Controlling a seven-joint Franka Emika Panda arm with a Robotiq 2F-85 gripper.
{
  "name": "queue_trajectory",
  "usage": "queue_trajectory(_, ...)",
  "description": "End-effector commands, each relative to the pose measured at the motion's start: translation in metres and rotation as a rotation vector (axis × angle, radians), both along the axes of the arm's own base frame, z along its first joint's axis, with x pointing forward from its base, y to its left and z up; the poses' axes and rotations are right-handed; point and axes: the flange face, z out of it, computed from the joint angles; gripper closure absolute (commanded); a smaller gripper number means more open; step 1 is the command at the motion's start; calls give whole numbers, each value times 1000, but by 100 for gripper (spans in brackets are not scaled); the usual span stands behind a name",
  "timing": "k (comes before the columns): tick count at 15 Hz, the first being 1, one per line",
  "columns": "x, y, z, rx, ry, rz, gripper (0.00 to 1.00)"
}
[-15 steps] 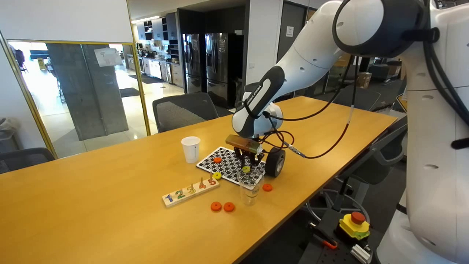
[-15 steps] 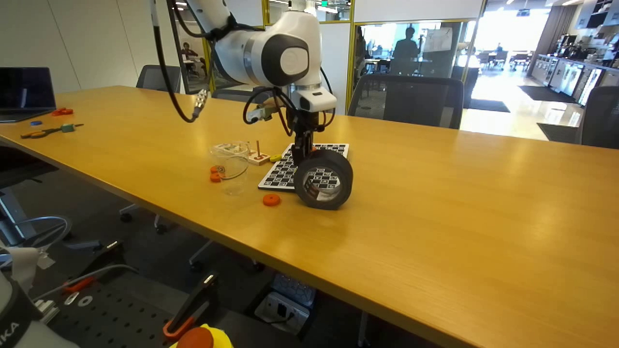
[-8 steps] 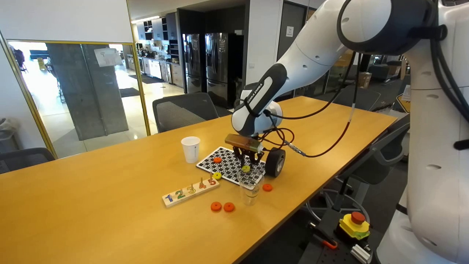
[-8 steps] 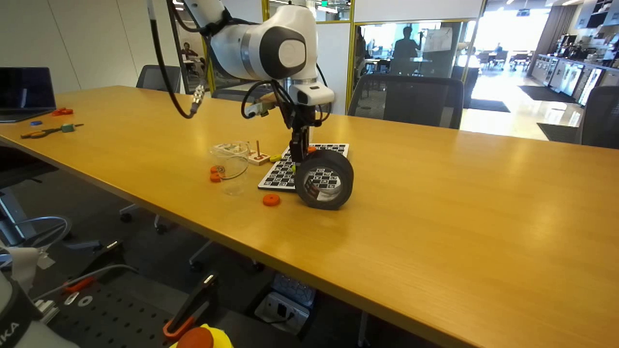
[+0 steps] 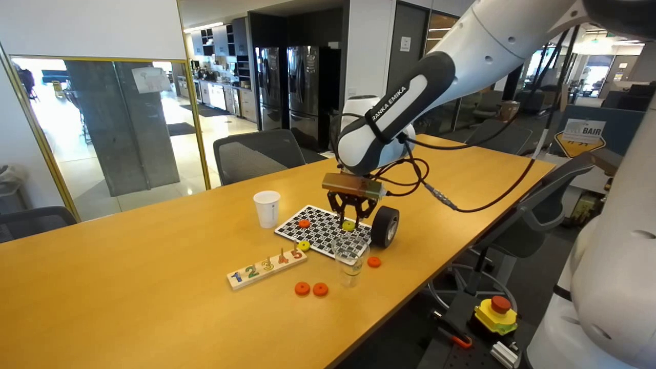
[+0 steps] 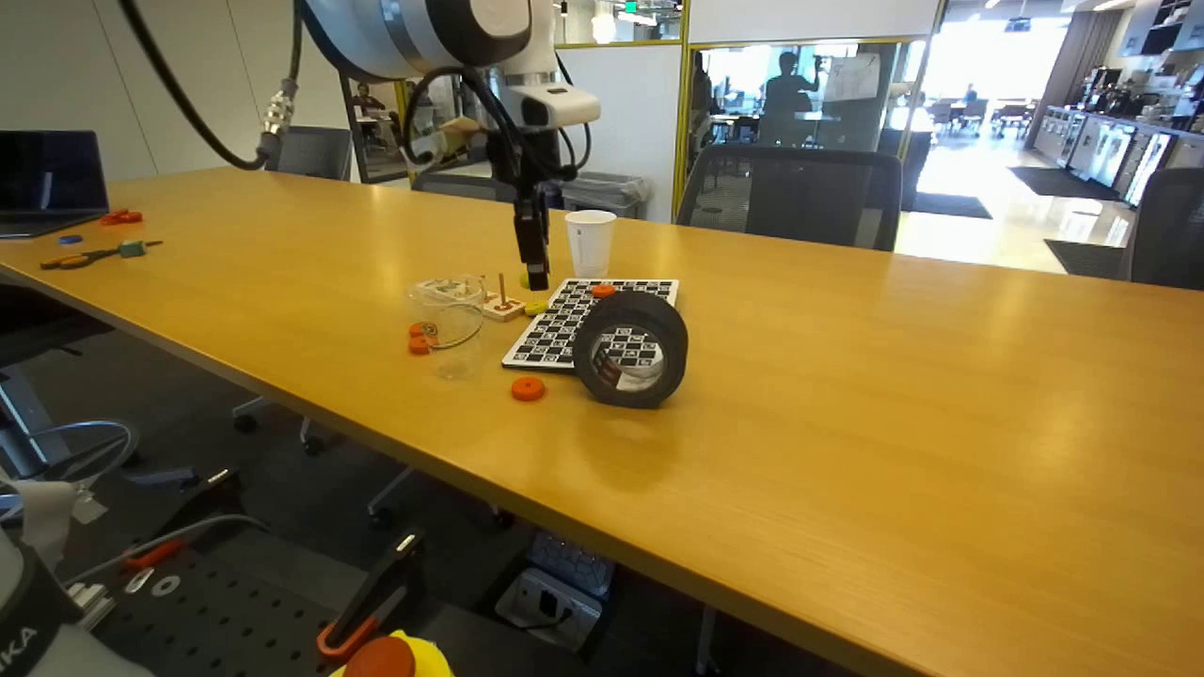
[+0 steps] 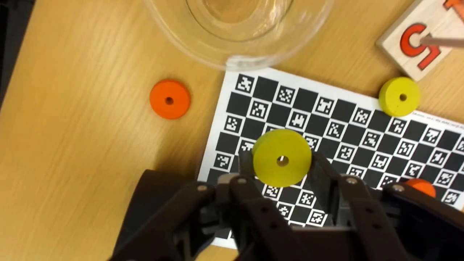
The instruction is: Put the yellow coins in the transparent cup and the orange coins in the white cup
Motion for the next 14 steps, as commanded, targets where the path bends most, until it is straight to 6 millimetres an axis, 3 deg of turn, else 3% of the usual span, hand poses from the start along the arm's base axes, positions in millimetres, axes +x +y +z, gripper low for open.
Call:
queue_trajectory(1, -37, 26, 36, 12, -26, 124, 83)
queue_trajectory(7, -61, 63, 48, 46, -12, 278, 83)
queue_trajectory(14, -52, 59, 26, 134, 25, 350, 83)
